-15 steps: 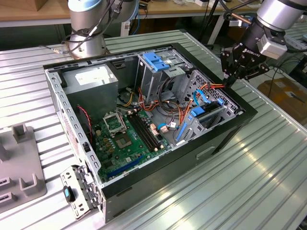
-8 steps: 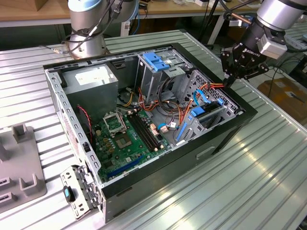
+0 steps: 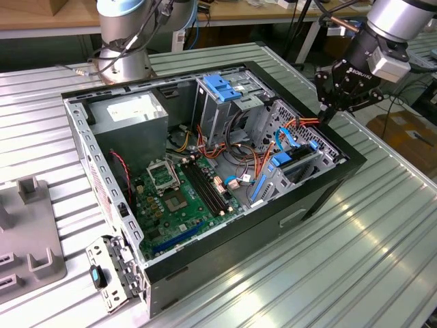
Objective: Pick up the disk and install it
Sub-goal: 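Insert the second disk wire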
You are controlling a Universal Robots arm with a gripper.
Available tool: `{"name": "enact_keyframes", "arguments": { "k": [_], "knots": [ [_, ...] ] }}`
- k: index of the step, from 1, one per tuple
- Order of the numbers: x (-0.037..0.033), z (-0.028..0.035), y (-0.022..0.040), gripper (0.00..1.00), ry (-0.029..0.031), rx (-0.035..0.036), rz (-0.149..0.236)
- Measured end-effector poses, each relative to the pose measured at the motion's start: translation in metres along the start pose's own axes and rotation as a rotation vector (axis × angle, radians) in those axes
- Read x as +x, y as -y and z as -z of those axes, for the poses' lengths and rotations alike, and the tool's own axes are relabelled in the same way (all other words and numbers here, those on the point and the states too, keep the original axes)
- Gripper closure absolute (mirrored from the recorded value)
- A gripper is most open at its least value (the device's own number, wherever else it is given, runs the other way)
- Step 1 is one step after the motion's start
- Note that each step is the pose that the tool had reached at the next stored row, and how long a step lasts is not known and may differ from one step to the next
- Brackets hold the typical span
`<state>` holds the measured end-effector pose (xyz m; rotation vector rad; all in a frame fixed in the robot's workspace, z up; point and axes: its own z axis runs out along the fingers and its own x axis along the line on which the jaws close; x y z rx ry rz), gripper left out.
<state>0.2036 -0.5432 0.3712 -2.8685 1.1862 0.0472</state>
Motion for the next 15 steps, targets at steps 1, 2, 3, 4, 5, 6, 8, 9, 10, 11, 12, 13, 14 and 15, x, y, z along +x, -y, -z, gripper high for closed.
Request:
{"name": "enact_keyframes", "arguments": {
  "k": [1,2,3,4,5,6,8,9,10,11,12,13,14,15],
  "knots": [
    [0.0,0.0006,0.0,0.84,0.0,0.0,0.0],
    [0.0,0.0006,0.0,0.84,0.0002,0.0002,0.0],
    [-0.0001,0.0008,0.0001,0.84,0.0001,0.0,0.0],
    [-0.0002,0.001,-0.0001,0.84,-0.0001,0.0,0.0],
    [-0.0008,0.0011,-0.0006,0.84,-0.0003,-0.0002,0.0],
    [-0.0021,0.001,-0.0019,0.84,-0.0002,-0.0001,0.0],
    [-0.0044,0.0008,-0.0042,0.84,-0.0001,0.0,0.0],
    [-0.0061,0.0008,-0.006,0.84,-0.0001,-0.0001,0.0],
    [-0.0076,0.0007,-0.0075,0.84,-0.0001,0.0,0.0],
    [-0.0084,0.0007,-0.0083,0.84,-0.0001,-0.0001,0.0],
    [-0.0092,0.0007,-0.0091,0.84,-0.0001,-0.0001,0.0],
    [-0.011,0.0006,-0.0109,0.84,-0.0001,-0.0001,0.0],
    [-0.0119,0.0006,-0.0119,0.84,-0.0001,0.0,0.0],
    [-0.0126,0.0006,-0.0125,0.84,-0.0001,0.0,0.0]
  ]
}}
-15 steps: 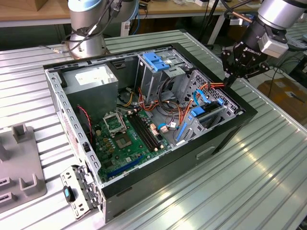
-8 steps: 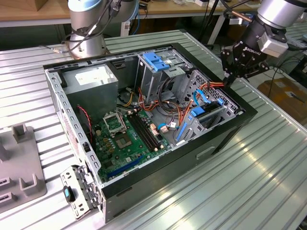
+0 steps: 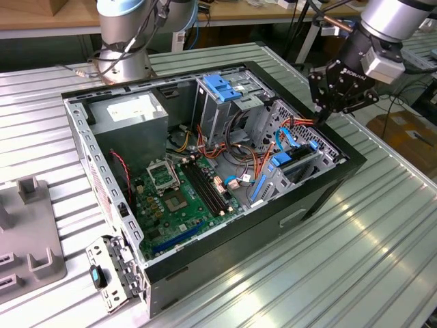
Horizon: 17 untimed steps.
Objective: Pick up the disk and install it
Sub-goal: 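Insert the second disk wire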
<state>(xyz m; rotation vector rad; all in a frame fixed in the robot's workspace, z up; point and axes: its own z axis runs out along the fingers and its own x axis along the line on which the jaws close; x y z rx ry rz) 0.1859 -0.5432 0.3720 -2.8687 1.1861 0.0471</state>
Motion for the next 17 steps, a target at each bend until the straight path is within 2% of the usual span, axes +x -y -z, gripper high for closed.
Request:
{"name": "enact_keyframes", "arguments": {
  "k": [17],
  "knots": [
    [-0.0025,0.0,-0.0025,0.84,0.0,0.0,0.0]
  ]
}}
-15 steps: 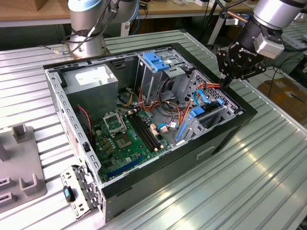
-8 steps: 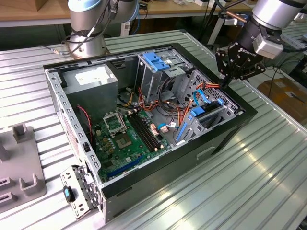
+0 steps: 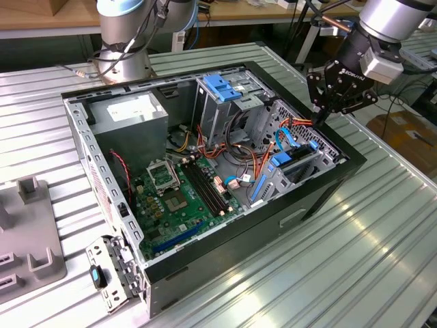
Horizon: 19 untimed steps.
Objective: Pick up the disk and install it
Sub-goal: 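Insert the second disk wire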
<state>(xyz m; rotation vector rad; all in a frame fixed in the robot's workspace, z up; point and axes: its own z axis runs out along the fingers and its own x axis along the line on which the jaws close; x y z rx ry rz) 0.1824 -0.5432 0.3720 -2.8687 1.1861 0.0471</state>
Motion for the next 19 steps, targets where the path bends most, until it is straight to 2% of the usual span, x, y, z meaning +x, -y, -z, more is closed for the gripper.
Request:
{"name": "enact_keyframes", "arguments": {
  "k": [19],
  "knots": [
    [-0.0002,0.0,-0.0002,0.84,-0.0005,0.0008,-0.021]
  ]
}}
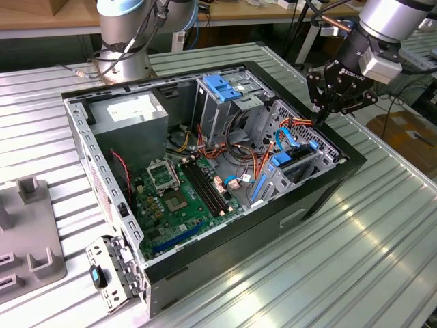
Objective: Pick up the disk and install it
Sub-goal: 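Insert the second disk wire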
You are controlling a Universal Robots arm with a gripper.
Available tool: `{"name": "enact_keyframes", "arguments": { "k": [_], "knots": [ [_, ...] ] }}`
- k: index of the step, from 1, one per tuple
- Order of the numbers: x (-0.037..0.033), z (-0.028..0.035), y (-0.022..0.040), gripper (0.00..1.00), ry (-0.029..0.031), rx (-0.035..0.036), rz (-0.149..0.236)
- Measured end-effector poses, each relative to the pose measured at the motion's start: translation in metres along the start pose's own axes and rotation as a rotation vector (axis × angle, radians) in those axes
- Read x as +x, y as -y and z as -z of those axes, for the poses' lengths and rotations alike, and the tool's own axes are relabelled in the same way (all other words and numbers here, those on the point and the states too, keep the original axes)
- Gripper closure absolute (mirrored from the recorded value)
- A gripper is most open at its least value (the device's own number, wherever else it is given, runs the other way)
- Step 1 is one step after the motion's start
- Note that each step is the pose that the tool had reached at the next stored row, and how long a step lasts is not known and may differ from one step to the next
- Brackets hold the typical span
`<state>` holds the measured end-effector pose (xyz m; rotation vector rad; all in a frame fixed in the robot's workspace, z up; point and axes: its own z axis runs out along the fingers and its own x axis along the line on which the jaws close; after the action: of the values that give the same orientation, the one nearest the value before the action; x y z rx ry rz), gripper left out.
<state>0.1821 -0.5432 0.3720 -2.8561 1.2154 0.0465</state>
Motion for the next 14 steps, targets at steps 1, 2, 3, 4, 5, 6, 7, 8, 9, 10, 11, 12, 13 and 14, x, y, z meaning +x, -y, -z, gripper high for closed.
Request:
{"name": "enact_keyframes", "arguments": {
  "k": [1,2,3,4,5,6,7,8,9,10,11,12,13,14],
  "knots": [
    [0.0,0.0,0.0,0.84,-0.0001,0.0,0.0],
    [0.0,0.0,0.0,0.84,0.0,-0.0001,0.0],
    [0.0,0.0,0.0,0.84,-0.0001,0.0,0.0],
    [0.0,0.0,0.0,0.84,0.0,0.0,0.0],
    [0.0,0.0,0.0,0.84,0.0,0.0,-0.001],
    [0.0,0.0,0.0,0.84,-0.0001,0.0,-0.001],
    [0.0,0.0,0.0,0.84,-0.0001,0.0001,-0.002],
    [-0.0001,0.0,-0.0001,0.84,-0.0001,0.0002,-0.004],
    [-0.0001,0.0,-0.0001,0.84,-0.0002,0.0002,-0.006],
    [-0.0001,0.0,-0.0001,0.84,-0.0002,0.0003,-0.007],
    [-0.0001,0.0,-0.0001,0.84,-0.0003,0.0004,-0.01],
    [-0.0003,-0.0001,-0.0003,0.84,-0.0003,0.0007,-0.015],
    [-0.0004,-0.0001,-0.0004,0.84,-0.0003,0.001,-0.021],
    [-0.0005,-0.0002,-0.0006,0.84,-0.0007,0.0014,-0.031]
  ]
}}
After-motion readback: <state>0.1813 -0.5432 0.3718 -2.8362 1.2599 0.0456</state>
